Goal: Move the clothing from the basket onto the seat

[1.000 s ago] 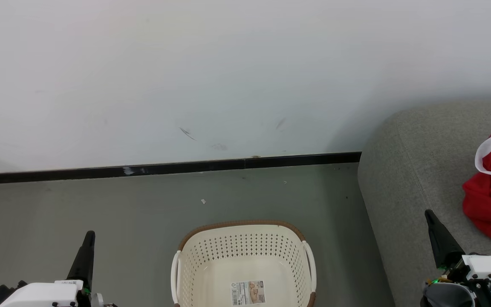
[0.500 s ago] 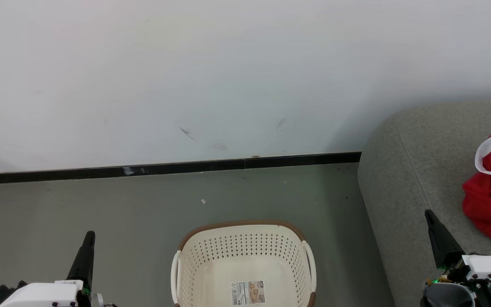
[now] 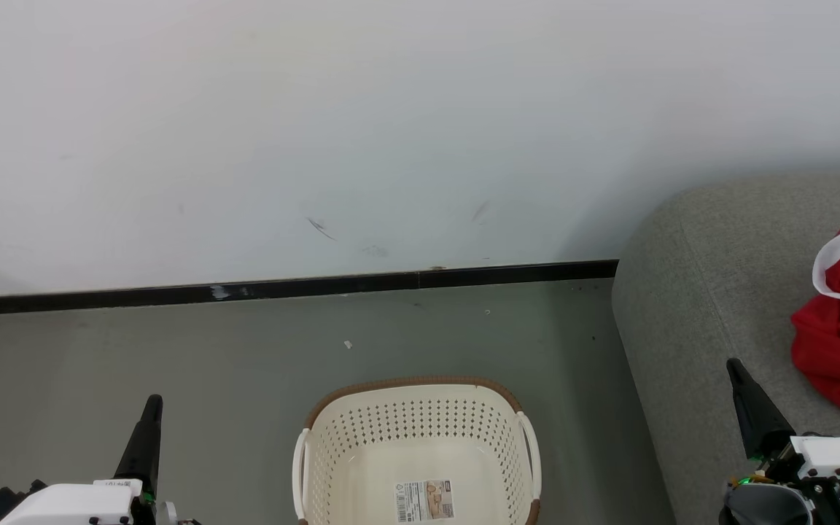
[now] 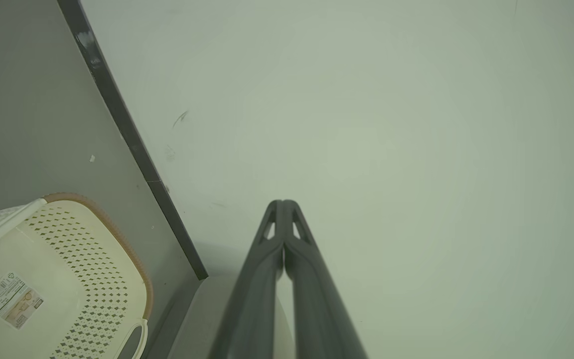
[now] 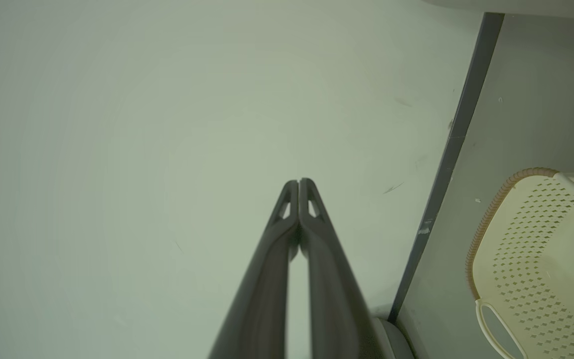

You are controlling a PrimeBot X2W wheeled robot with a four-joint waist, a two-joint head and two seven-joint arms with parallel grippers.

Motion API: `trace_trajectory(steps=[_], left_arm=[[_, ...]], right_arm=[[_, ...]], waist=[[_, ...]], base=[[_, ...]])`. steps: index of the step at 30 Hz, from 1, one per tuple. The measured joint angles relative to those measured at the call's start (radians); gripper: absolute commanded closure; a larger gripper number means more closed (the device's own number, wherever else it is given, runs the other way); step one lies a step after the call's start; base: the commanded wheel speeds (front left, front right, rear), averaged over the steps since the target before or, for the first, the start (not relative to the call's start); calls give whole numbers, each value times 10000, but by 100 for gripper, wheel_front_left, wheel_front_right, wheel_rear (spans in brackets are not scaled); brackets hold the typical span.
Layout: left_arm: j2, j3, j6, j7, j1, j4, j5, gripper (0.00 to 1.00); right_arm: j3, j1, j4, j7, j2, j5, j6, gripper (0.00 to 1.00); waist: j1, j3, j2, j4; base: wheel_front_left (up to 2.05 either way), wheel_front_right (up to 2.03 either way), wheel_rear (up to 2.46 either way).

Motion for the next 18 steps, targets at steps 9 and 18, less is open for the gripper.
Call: trace_trajectory(steps=[9, 18], left_arm=[[0, 0, -40, 0, -1, 4, 0, 100], [0, 0, -40, 0, -1, 6, 0, 100]], right_arm=[[2, 0, 0, 0, 0, 0, 0, 100], [4, 0, 0, 0, -2, 0, 2, 100]], waist=[[0, 0, 0, 0], [0, 0, 0, 0]], base=[[0, 0, 0], [0, 0, 0]])
